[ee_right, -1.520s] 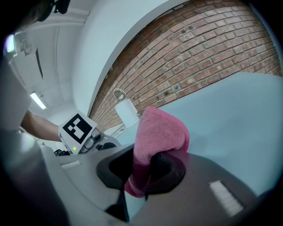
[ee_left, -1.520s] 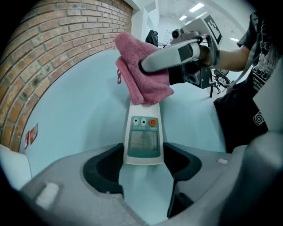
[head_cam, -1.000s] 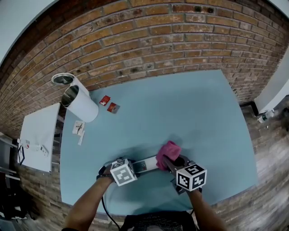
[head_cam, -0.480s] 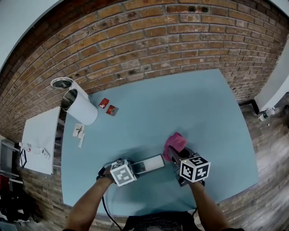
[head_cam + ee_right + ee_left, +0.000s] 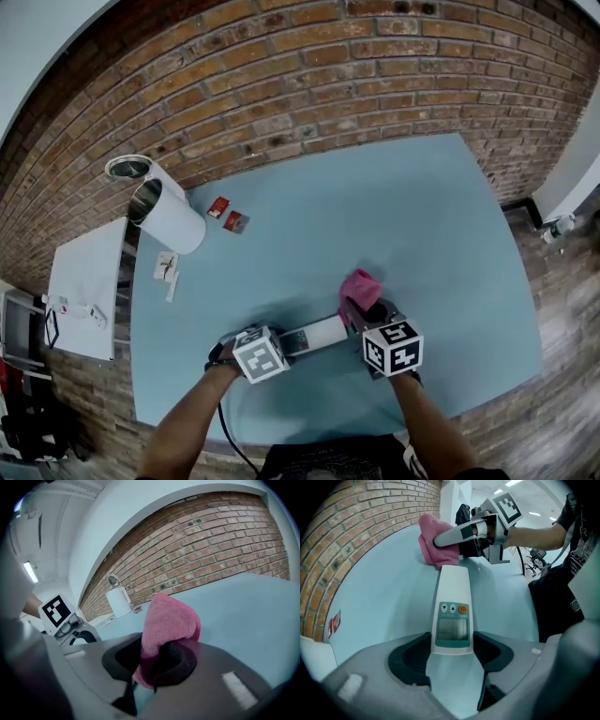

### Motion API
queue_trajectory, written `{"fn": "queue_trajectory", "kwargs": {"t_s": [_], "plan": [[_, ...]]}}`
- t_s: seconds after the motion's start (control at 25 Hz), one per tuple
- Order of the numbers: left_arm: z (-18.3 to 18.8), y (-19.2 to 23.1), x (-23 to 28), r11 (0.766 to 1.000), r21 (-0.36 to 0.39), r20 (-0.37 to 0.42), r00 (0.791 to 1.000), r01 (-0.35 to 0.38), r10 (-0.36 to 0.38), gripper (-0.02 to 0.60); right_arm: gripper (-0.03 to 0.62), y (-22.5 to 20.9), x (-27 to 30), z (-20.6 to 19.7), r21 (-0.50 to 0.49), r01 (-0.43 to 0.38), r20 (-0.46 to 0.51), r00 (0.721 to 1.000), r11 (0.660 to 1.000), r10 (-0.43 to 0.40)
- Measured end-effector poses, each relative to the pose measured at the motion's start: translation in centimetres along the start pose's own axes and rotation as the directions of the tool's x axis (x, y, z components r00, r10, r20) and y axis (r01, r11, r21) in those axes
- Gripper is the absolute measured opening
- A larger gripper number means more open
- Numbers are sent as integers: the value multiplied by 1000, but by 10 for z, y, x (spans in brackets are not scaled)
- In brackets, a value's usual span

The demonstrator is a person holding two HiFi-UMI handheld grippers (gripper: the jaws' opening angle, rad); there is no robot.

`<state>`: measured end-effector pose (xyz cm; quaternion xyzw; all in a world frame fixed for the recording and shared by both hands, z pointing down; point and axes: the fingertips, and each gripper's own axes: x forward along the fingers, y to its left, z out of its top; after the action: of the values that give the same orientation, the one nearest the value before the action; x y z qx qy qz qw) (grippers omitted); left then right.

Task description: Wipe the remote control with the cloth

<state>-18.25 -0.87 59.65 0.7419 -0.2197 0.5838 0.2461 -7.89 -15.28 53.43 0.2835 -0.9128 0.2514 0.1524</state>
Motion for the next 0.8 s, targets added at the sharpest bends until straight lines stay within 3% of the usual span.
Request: {"fn": "queue_trajectory", "kwargs": {"t_s": [0.8], "plan": [[0,1,-1,1000,-10,34,999,-4,4,285,64,6,-37,-22,-7,98,-21,995,995,-98]]}}
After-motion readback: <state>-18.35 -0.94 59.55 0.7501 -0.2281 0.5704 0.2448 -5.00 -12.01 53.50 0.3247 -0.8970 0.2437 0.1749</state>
